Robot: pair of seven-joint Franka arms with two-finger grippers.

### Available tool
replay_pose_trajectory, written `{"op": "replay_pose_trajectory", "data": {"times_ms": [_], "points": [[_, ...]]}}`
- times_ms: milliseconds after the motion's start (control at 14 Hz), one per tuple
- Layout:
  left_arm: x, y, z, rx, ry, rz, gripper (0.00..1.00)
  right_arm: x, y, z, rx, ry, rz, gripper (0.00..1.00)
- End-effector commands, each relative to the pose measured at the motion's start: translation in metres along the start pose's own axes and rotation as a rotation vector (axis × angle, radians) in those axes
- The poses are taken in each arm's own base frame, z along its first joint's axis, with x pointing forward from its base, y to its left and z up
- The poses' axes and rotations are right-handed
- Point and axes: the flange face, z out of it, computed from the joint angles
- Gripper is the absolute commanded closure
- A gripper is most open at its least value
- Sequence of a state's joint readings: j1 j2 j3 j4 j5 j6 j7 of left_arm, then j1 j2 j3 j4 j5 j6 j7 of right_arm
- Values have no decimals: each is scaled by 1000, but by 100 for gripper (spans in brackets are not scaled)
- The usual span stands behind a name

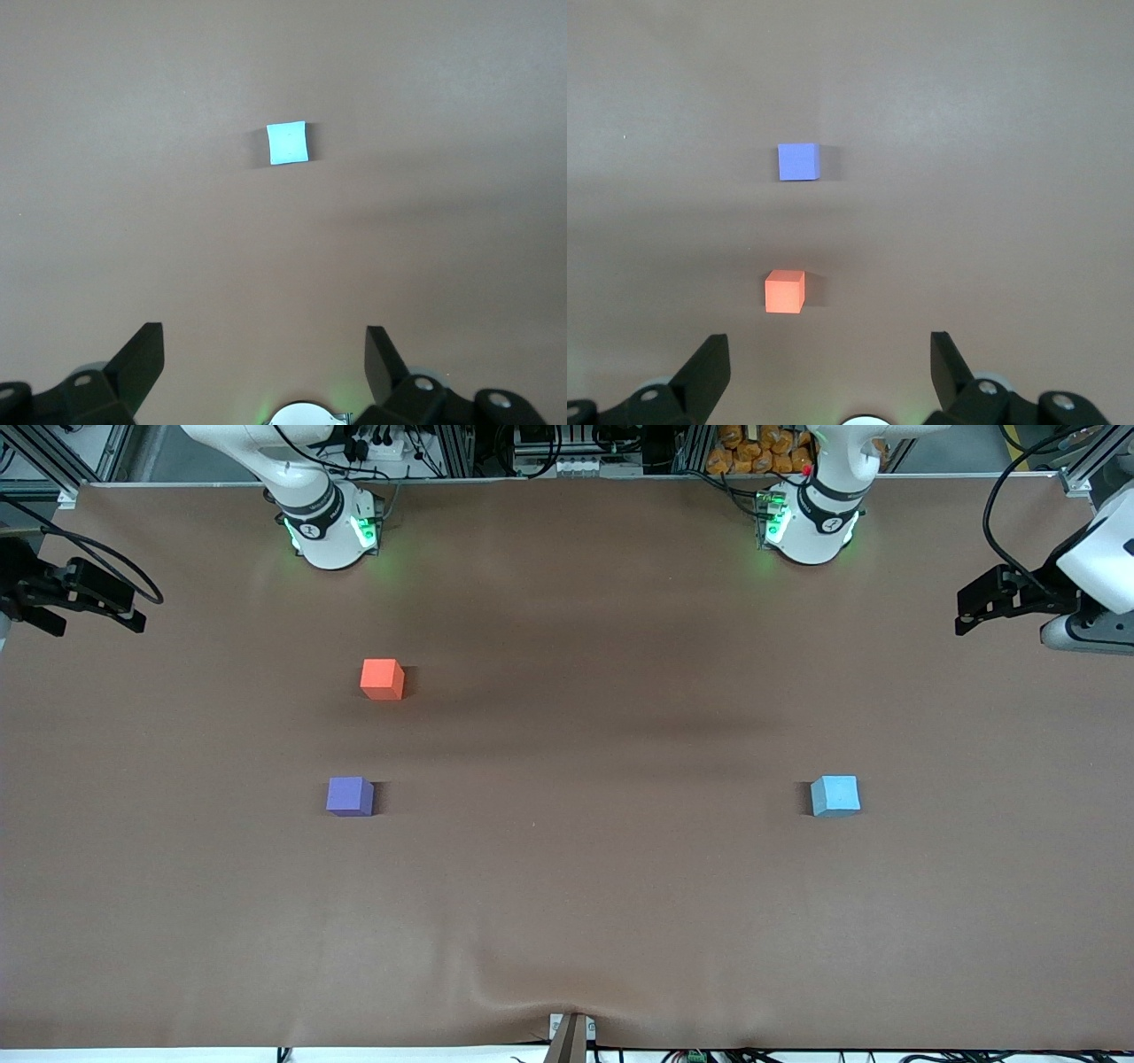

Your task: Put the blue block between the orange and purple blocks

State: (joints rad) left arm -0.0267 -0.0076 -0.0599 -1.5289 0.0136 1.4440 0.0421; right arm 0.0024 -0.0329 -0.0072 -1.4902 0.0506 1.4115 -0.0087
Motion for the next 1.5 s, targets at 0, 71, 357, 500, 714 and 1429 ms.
{"op": "replay_pose_trajectory", "data": {"times_ms": [0,71,357,500,714,1429], "points": [[13,-2,14,-2,-25,3,0,1,4,-3,-3,-4,-2,0],[14,-2,15,-2,-28,1,0,0,4,-3,-1,-6,-3,0],[21,-18,34,-8,-64,-31,0,1,4,-3,-1,-4,-3,0],[33,-20,60,-13,-112,-33,0,1,4,-3,-1,-4,-3,0],[55,-22,110,-18,-132,-34,0,1,4,-3,-1,-4,-3,0],[90,-35,287,-26,-24,-58,0,1,5,-2,-1,-7,-1,0]]}}
